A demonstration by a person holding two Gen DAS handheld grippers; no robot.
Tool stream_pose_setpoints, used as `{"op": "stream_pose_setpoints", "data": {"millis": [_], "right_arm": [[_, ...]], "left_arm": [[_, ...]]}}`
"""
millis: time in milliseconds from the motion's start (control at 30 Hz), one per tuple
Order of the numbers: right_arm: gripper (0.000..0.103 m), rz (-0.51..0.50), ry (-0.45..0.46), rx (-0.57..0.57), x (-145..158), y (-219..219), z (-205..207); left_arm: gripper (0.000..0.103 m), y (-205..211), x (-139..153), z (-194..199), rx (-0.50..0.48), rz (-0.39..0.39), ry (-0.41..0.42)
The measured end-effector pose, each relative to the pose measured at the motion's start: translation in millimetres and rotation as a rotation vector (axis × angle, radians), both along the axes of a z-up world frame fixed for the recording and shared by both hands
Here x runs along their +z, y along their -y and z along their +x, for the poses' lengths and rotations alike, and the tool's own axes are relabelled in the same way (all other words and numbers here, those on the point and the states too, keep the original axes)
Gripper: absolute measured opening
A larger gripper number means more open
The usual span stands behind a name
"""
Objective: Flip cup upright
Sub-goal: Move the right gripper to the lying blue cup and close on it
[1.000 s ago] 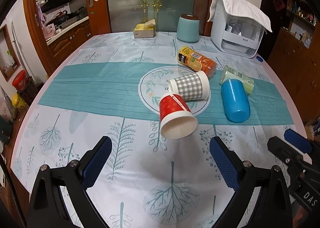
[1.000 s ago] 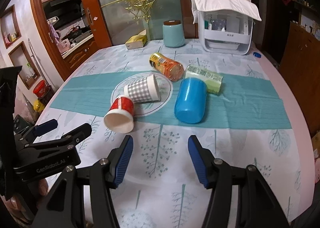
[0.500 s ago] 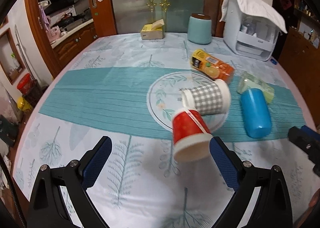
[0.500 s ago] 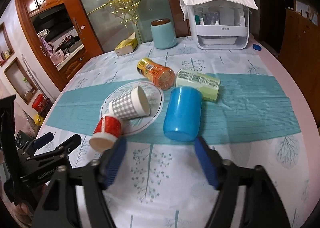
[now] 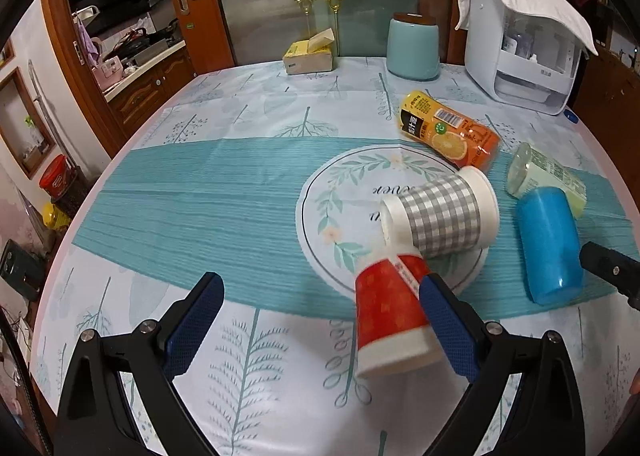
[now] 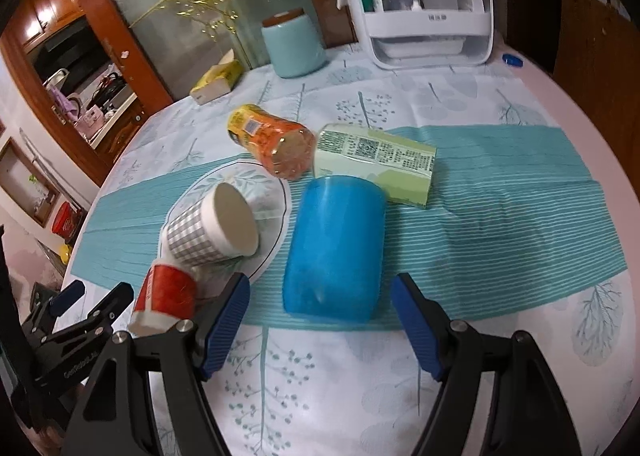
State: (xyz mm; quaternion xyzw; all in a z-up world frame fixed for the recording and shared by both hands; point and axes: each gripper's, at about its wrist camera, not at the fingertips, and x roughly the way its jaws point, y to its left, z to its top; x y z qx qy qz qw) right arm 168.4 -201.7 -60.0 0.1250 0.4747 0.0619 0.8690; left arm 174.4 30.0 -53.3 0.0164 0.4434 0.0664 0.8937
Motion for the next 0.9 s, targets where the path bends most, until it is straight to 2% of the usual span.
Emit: {"op": "stream_pose_setpoints", "data": {"millis": [267, 367, 467, 567, 700, 900], "right_arm": [[0.074, 0.071, -0.092, -0.027, -27, 12, 41], [0.074, 0.131, -0.158, -0.038, -43, 15, 54], [0.074, 0.145, -0.185, -0.032, -53, 14, 59], [0.07, 0.176, -0.175, -0.029, -55, 12, 57], [0.07, 0.151, -0.154, -0.008, -53, 7, 51], [0.07, 0.161, -0.151, 0.011, -49, 4, 43]], "left_arm": [[0.097, 1, -7, 21, 0.019, -0.042, -0.025], [0.097, 5, -7, 18, 0.018, -0.006, 0.01], [0.097, 13, -3, 12, -0.007, 0.038, 0.057], [0.097, 17, -3, 8, -0.038, 0.024, 0.053], [0.097, 20, -4, 6, -0.046, -0.006, 0.026], [0.097, 19, -11, 5, -0.031, -0.073, -0.048]]}}
